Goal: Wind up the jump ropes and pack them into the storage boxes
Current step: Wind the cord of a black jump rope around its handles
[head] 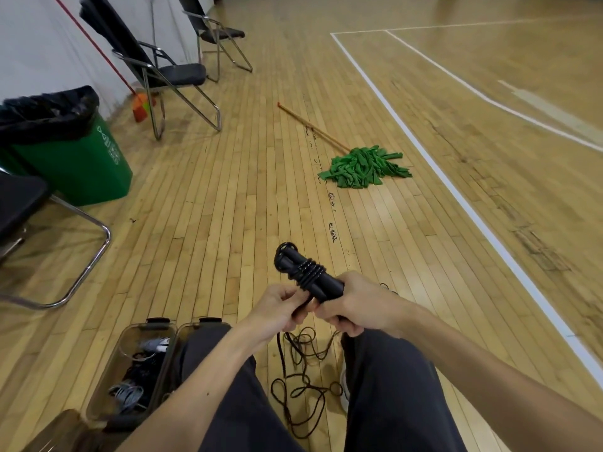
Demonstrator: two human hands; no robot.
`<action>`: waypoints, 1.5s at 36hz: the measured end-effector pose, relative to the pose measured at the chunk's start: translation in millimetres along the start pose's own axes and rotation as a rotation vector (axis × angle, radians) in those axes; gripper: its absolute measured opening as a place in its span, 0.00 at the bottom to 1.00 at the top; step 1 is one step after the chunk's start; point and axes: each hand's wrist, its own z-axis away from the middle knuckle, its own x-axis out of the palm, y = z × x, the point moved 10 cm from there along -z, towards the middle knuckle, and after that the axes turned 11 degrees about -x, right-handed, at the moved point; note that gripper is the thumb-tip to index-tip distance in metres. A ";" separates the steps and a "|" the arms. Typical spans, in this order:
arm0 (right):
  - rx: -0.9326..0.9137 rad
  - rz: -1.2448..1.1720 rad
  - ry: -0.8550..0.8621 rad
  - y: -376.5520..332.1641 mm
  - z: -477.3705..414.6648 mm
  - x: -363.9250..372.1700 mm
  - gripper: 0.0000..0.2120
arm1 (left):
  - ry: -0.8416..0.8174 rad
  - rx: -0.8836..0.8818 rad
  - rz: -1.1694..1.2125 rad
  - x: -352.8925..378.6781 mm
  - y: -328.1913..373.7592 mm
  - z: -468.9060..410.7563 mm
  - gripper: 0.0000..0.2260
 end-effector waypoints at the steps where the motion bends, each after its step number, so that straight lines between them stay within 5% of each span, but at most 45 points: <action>1: 0.015 -0.002 0.048 2.9 -2.2 -5.7 0.05 | -0.002 0.002 0.000 2.9 1.5 1.0 0.17; 13: 0.165 0.052 0.250 45.2 -9.8 -40.9 0.06 | 0.061 0.025 -0.127 17.5 8.7 11.0 0.17; 19: 0.202 0.357 0.386 61.9 -12.6 -74.3 0.07 | 0.021 0.015 -0.249 22.6 5.8 18.5 0.14; 31: 0.332 0.452 0.401 101.4 -9.7 -97.1 0.09 | 0.156 0.287 -0.934 28.2 57.0 38.9 0.13; 45: 0.528 0.219 -0.078 102.0 -6.1 -27.9 0.07 | 0.303 0.649 -1.654 43.7 125.9 53.0 0.19; 54: 0.517 0.369 -0.343 81.2 1.0 12.0 0.04 | 0.232 0.772 -1.620 49.2 139.2 43.0 0.22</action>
